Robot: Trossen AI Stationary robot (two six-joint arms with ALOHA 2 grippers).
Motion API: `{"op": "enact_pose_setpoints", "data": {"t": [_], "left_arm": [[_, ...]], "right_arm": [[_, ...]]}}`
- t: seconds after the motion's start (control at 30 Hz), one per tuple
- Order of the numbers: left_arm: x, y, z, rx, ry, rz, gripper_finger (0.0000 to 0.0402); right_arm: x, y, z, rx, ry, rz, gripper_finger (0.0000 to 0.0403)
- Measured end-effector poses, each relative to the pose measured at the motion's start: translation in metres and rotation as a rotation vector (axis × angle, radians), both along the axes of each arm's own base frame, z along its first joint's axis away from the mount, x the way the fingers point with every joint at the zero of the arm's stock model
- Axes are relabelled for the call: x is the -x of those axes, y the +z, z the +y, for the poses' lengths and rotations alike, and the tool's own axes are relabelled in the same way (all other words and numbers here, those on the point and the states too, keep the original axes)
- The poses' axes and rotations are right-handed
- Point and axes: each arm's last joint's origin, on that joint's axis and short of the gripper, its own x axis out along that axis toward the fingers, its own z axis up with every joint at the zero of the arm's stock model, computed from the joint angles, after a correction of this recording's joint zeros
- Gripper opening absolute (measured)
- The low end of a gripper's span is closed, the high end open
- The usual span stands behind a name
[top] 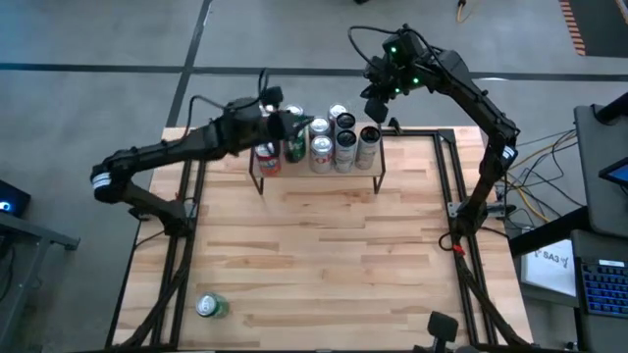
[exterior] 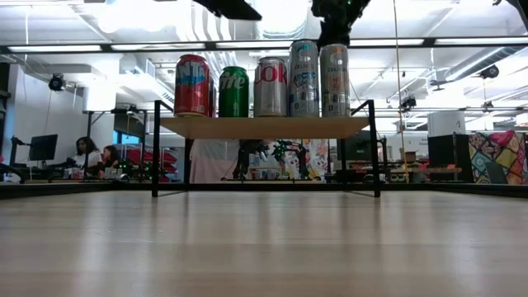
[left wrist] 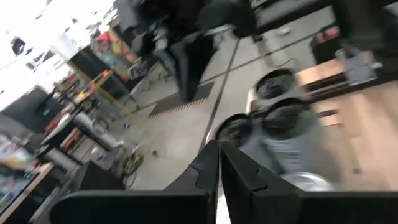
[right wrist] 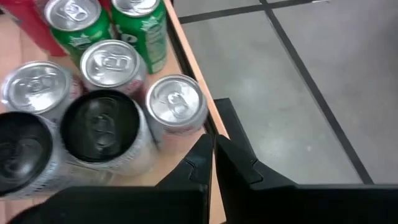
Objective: Place canned beverage on shelf
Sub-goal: Put the silver soda can on the shelf aligned with the other silver soda can
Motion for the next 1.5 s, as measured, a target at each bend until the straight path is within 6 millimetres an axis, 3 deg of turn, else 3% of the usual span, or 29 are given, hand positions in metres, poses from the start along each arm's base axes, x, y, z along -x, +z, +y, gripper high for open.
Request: {"op": "enact_pose_setpoints", "data": {"t": [0.23,0.43,0.63,1.03,1.17,1.5], "left_arm": [[-0.022,0.0,0.04,0.062,0.097,0.034,0.0],[-0.043,-0.008,0.055,0.075,0.111,0.086,0.0],[-0.05,-0.015,0.069,0.07,0.133,0.111,0.0],[-0.049,-0.018,0.072,0.131,0.148,0.101,0.0],[-0.044,-0.014,0.072,0.127,0.154,0.093,0.0],[-0.017,-0.005,0.064,0.172,0.062,0.057,0.0]], "right_arm": [[0.004,0.0,-0.005,0.012,-0.003,0.005,0.0009],[-0.001,-0.006,-0.01,0.041,0.042,0.023,0.0009],[-0.005,-0.016,-0.018,0.005,0.045,0.03,0.0009],[-0.014,-0.014,-0.026,0.104,0.077,-0.038,0.0009],[-0.014,-0.014,-0.026,0.065,0.036,-0.051,0.0009],[0.003,-0.032,-0.041,-0.016,0.058,0.001,0.0009]]}}
